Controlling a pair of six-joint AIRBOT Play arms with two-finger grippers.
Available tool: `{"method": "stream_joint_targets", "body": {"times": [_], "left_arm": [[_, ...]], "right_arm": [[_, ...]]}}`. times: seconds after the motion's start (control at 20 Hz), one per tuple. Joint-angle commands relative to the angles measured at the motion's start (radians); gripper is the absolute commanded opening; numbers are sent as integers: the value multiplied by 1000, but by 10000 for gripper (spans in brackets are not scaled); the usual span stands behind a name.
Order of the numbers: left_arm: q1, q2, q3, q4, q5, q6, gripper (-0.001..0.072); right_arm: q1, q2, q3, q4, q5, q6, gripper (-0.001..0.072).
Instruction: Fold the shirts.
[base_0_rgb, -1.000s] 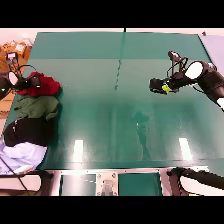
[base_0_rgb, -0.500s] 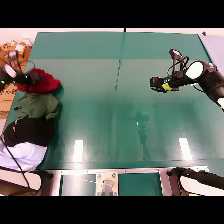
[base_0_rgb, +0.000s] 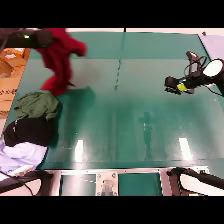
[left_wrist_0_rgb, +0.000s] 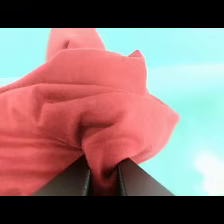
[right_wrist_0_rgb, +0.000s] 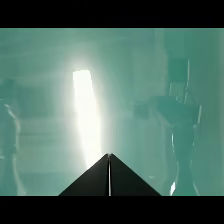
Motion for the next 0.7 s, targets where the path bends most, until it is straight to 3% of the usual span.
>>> {"method": "stream_joint_targets", "body": {"times": [0.0, 0.2, 0.25, 0.3, 0.35, 0.45, 0.65], "left_arm": [[-208, 29, -21, -106, -38, -3, 27], [-399, -63, -150, -107, -16, -29, 31], [-425, -97, -176, -107, -6, -28, 227], [-434, -129, -185, -109, -8, -41, 516], [-428, -158, -184, -127, -23, -77, 618], [-377, -164, -176, -133, -77, -80, 623], [-170, -161, -117, -97, -421, -80, 623]], "right_arm": [[-68, 26, 1, 2, 33, -13, 12], [-106, 41, 1, 2, 53, -13, 12], [-109, 41, 0, 1, 60, -13, 14], [-112, 41, -1, 1, 65, -13, 45], [-116, 41, -1, 1, 66, -13, 129], [-132, 41, -1, 1, 79, -33, 169], [-203, 41, -25, 2, 114, -51, 169]]}}
